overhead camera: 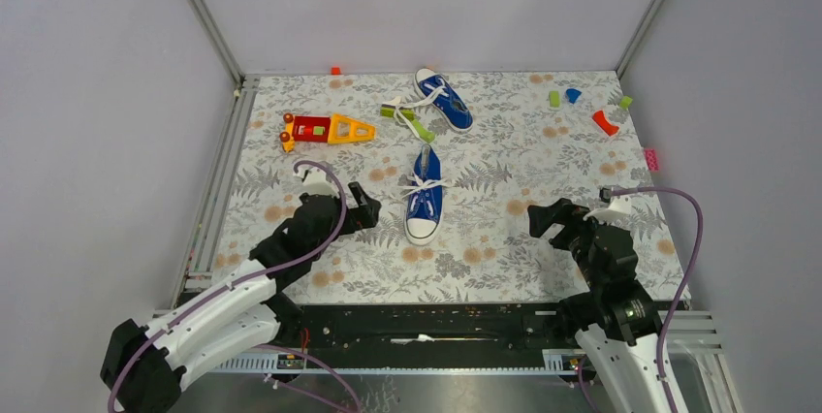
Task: Tie the shoes
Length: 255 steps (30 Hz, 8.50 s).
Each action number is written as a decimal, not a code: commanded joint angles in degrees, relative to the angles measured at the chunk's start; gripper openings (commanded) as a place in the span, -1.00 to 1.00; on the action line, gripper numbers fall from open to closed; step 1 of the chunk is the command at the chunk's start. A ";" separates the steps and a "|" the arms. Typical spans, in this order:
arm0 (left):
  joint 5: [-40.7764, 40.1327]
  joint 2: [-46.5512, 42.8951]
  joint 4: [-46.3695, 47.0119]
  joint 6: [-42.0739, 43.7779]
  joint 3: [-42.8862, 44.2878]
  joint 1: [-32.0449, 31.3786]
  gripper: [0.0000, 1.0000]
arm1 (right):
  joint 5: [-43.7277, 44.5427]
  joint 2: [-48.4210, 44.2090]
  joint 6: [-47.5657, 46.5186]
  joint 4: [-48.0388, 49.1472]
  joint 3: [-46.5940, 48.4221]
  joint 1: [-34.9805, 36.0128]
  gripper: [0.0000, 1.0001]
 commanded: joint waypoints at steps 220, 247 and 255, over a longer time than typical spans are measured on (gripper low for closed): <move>32.89 24.23 12.92 4.90 28.39 -16.68 -1.00 | -24.28 86.86 -17.58 -7.68 67.19 7.94 0.68; 35.45 40.85 4.24 5.53 47.40 -4.93 -1.00 | -15.47 62.06 3.42 25.14 14.50 7.94 0.31; 37.32 42.61 5.55 7.16 48.71 -0.18 -1.00 | -21.72 78.47 8.95 36.71 22.72 8.15 0.15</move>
